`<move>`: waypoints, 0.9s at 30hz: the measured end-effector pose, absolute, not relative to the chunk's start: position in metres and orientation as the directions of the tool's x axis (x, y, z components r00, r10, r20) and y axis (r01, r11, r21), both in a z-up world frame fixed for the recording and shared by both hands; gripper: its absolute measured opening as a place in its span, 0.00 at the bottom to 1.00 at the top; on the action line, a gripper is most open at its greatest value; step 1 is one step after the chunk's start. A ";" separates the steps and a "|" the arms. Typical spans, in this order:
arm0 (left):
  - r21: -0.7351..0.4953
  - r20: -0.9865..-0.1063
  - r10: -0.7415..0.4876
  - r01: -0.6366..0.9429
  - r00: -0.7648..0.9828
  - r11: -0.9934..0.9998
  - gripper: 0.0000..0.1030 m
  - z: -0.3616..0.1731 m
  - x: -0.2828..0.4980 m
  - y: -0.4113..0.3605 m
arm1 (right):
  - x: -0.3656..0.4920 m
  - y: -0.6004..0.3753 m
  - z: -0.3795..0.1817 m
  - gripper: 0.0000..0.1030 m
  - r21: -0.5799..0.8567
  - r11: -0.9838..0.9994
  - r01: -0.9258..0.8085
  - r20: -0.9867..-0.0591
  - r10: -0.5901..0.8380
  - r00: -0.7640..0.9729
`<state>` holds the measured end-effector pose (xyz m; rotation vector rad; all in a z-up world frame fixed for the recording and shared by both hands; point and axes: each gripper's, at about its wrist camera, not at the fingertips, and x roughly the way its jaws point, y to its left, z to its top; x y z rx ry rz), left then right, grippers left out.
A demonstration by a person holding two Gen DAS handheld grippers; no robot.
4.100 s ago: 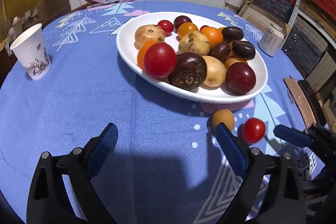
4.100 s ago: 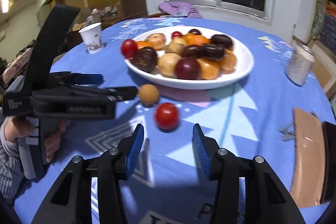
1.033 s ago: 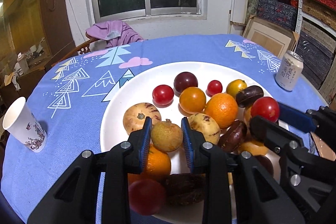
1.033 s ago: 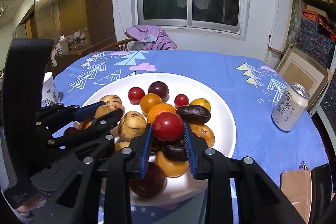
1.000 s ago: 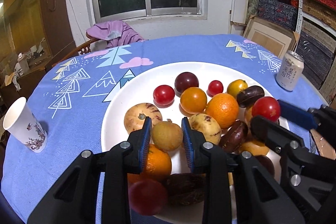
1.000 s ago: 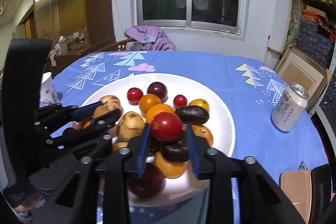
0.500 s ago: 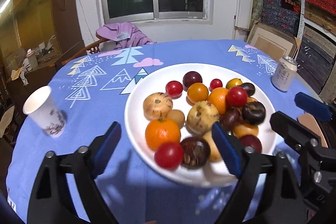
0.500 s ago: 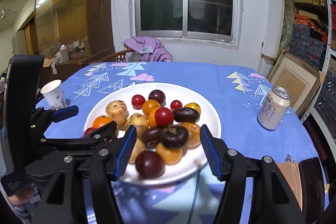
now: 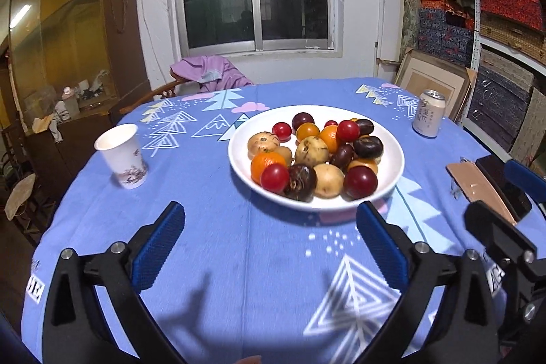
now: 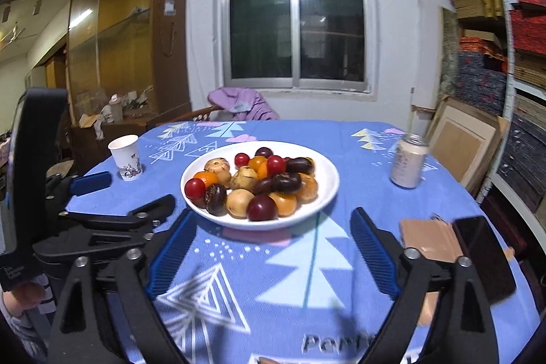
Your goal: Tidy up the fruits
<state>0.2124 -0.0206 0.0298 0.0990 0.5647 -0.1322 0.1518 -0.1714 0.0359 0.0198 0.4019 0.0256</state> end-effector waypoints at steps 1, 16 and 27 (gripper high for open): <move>0.056 -0.536 -0.100 0.154 0.838 0.986 0.96 0.029 0.206 -0.021 | 0.147 -0.172 0.034 0.97 0.030 1.000 -0.004 -0.391 0.015 0.920; 0.066 -0.563 -0.116 0.184 0.818 0.981 0.96 0.021 0.189 -0.026 | 0.145 -0.171 0.015 0.97 0.025 1.000 0.014 -0.479 -0.001 0.878; 0.050 -0.547 -0.137 0.196 0.826 0.979 0.96 0.025 0.186 -0.025 | 0.147 -0.175 0.015 0.97 0.045 0.999 0.016 -0.484 0.008 0.875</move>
